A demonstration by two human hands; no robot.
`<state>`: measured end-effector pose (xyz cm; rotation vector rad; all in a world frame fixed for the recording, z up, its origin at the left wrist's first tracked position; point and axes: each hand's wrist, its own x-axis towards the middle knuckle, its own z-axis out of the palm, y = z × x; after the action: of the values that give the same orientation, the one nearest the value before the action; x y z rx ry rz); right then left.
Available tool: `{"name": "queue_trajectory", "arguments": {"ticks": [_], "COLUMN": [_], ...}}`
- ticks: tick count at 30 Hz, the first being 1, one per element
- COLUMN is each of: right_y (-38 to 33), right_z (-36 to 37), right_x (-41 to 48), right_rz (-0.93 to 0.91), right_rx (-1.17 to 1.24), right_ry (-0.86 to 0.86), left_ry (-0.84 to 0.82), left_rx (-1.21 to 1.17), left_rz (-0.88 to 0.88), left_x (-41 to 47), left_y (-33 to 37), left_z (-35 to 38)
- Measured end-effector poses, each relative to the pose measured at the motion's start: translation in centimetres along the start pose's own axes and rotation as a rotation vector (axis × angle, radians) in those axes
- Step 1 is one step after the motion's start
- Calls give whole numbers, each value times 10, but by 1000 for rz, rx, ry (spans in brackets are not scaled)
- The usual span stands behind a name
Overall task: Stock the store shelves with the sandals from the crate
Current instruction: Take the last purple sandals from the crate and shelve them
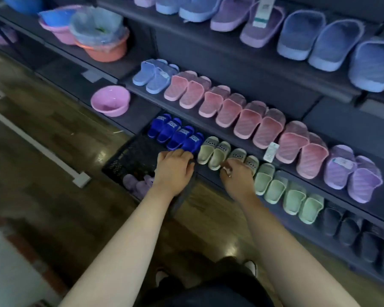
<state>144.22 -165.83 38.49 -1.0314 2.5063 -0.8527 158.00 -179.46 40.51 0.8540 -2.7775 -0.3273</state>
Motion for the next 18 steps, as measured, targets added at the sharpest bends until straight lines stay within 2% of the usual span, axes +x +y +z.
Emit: {"name": "queue_trajectory", "arguments": {"ticks": [7, 18], "right_y": [-68, -128], "right_z": [73, 158], "right_x": [15, 128], "right_rz": [34, 105], "right_rx": [32, 26], "right_ry": [-14, -42], "left_ry": [-54, -146], "left_rx": [-2, -22], "left_rz": [-29, -93], "left_x": [2, 97], "left_y": [-114, -264], "left_z": [-23, -27]}}
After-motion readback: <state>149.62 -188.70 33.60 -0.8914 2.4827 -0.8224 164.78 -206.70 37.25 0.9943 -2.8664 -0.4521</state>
